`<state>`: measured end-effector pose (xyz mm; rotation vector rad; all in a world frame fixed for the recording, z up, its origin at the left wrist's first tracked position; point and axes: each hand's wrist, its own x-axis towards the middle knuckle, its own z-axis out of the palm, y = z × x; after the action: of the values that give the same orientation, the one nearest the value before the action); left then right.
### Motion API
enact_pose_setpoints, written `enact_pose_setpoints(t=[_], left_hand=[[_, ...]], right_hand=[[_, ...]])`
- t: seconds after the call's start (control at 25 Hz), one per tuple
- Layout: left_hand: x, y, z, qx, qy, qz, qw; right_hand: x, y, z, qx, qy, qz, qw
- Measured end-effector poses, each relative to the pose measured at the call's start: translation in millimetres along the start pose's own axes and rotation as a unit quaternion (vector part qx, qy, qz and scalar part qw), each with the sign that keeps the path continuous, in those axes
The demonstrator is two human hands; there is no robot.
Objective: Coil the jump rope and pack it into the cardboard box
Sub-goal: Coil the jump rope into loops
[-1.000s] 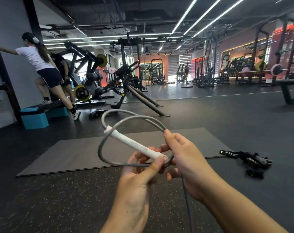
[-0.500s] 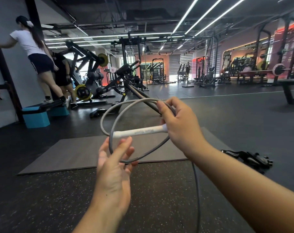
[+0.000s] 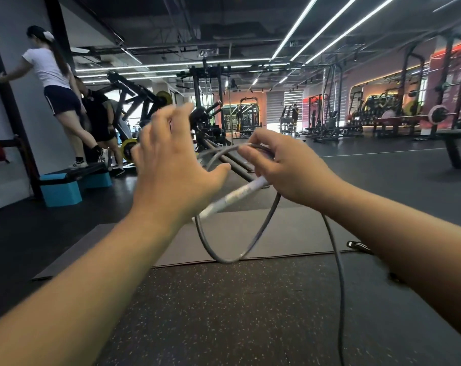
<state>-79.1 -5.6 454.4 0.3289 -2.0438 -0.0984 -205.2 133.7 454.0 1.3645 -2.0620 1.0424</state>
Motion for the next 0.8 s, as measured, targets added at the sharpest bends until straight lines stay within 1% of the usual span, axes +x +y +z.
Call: enact_pose_setpoints(t=[0.04,0.08,0.12,0.16,0.2,0.24,0.28,0.32,0.36,0.4,0.44,0.48,0.56,0.6,0.68,0.72,0.76,0.8], left_hand=[[13,8,-6,0.025,-0.051,0.047,0.997],[27,16,-10,-0.002,-0.137,0.071,0.988],[42,23,-13,-0.081,-0.251,0.058,0.963],[54,26,-14,-0.179,-0.367,0.024,0.912],[62,26,-12,-0.255,-0.462,-0.010,0.849],[69,25,-9,-0.297,-0.530,-0.043,0.793],[73,25,-8,-0.318,-0.577,-0.072,0.749],[72,24,-6,-0.320,-0.597,-0.089,0.730],[68,24,-3,-0.318,-0.607,-0.087,0.723],[63,25,-2,-0.310,-0.612,-0.072,0.724],[58,25,1,-0.297,-0.608,-0.047,0.735],[53,25,4,-0.282,-0.594,-0.017,0.753],[44,26,8,-0.265,-0.542,0.027,0.797],[42,26,9,-0.261,-0.524,0.039,0.810],[40,27,10,-0.255,-0.521,0.050,0.813],[39,27,8,-0.254,-0.530,0.054,0.807],[38,27,9,-0.250,-0.540,0.058,0.802],[36,25,8,-0.241,-0.551,0.061,0.797]], right_hand=[[2,-2,-3,-0.037,-0.021,-0.024,0.999],[4,-5,-5,-0.066,-0.037,-0.043,0.996],[5,-7,-6,-0.080,-0.044,-0.060,0.994],[7,-9,-7,-0.085,-0.041,-0.084,0.992],[8,-10,-9,-0.084,-0.034,-0.114,0.989],[9,-10,-12,-0.084,-0.032,-0.138,0.986],[10,-10,-16,-0.088,-0.037,-0.153,0.984],[9,-9,-20,-0.101,-0.045,-0.160,0.981],[9,-7,-23,-0.116,-0.054,-0.166,0.978],[7,-6,-25,-0.124,-0.064,-0.172,0.975],[6,-5,-26,-0.126,-0.073,-0.175,0.974],[4,-5,-28,-0.123,-0.082,-0.173,0.974],[-1,-3,-30,-0.105,-0.095,-0.162,0.977],[-4,-1,-29,-0.096,-0.099,-0.161,0.977],[-12,4,-27,-0.080,-0.114,-0.155,0.978],[-16,5,-26,-0.068,-0.127,-0.150,0.978],[-19,5,-27,-0.042,-0.145,-0.140,0.979],[-20,3,-29,0.007,-0.163,-0.116,0.980]])
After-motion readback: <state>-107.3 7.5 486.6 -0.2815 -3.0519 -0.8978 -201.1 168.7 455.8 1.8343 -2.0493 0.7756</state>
